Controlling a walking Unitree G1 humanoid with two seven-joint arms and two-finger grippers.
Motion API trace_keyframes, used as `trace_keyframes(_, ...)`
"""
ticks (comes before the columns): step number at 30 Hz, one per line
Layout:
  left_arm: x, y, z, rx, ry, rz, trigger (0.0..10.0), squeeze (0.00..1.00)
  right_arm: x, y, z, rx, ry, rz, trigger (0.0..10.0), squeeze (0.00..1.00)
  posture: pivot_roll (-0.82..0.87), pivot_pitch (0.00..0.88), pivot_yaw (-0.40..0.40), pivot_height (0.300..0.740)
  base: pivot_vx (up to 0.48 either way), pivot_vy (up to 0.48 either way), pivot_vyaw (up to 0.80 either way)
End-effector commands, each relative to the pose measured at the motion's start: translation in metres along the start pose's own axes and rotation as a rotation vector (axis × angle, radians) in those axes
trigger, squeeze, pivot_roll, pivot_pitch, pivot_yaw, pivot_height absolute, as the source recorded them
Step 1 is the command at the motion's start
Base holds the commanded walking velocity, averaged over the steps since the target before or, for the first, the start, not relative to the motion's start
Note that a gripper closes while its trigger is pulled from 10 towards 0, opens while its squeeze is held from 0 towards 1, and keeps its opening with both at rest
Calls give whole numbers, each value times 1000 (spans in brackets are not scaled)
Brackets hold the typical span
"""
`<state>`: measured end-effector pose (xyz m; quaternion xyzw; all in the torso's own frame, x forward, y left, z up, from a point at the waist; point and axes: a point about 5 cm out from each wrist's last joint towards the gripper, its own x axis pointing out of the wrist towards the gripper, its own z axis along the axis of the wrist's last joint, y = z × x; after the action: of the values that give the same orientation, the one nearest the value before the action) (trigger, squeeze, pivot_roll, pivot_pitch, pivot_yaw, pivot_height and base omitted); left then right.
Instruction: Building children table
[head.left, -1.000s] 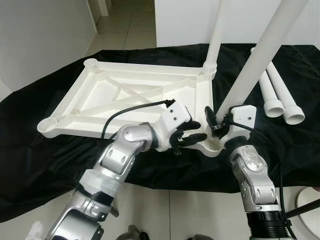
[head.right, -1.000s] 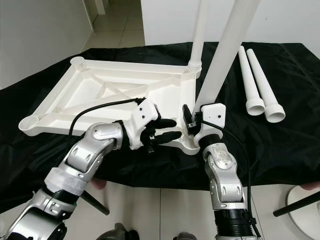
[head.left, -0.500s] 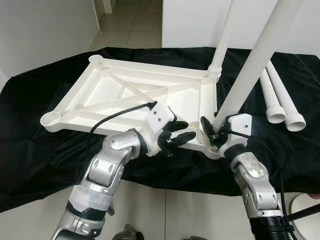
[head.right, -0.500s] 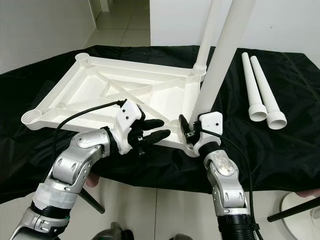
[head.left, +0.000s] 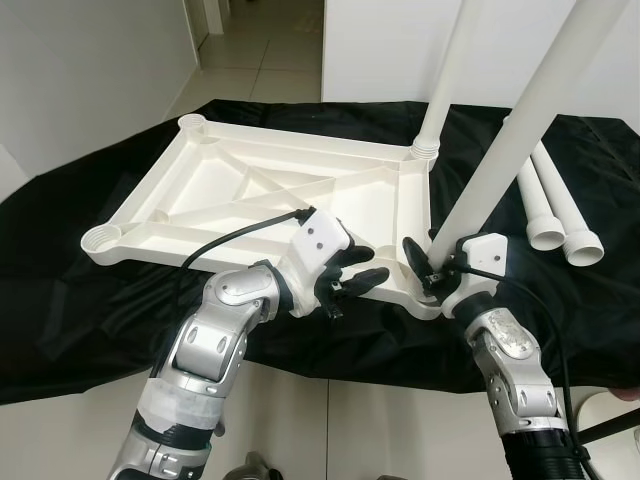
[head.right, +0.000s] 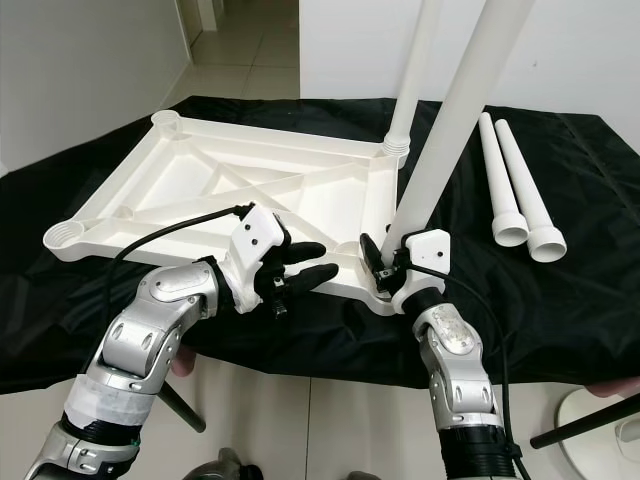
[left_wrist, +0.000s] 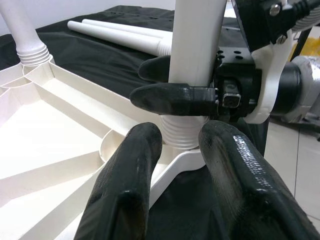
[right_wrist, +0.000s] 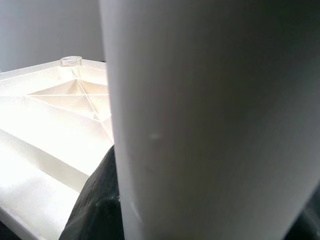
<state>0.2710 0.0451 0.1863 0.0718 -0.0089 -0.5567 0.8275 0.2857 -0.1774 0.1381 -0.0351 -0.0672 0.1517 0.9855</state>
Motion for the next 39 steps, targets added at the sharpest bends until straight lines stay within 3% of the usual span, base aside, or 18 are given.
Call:
trace_keyframes(1,-4,12,1,-1,1,242,10000,0,-5,-3,-17,21,86,-11,10000,0,-25,0,46,740,0,0,0)
trace_keyframes(11,-4,10,4,3,-4,251,10000,0,-6,-2,-19,-6,83,35,10000,0,-19,0,50,740,0,0,0)
trace_keyframes(15,-2,10,11,-1,-18,263,10000,0,-11,4,-17,-89,62,134,10000,0,-15,5,73,740,0,0,0)
trace_keyframes(28,-3,13,16,-2,-25,269,10000,0,-27,8,-18,-228,60,254,10000,0,-17,21,75,740,0,0,0)
trace_keyframes(37,0,11,17,-10,-30,271,10000,0,-19,4,-16,-137,42,243,10000,0,-16,23,76,740,0,0,0)
trace_keyframes(39,0,11,18,-12,-29,272,10000,0,-16,4,-16,-78,39,233,10000,0,-13,22,74,740,0,0,0)
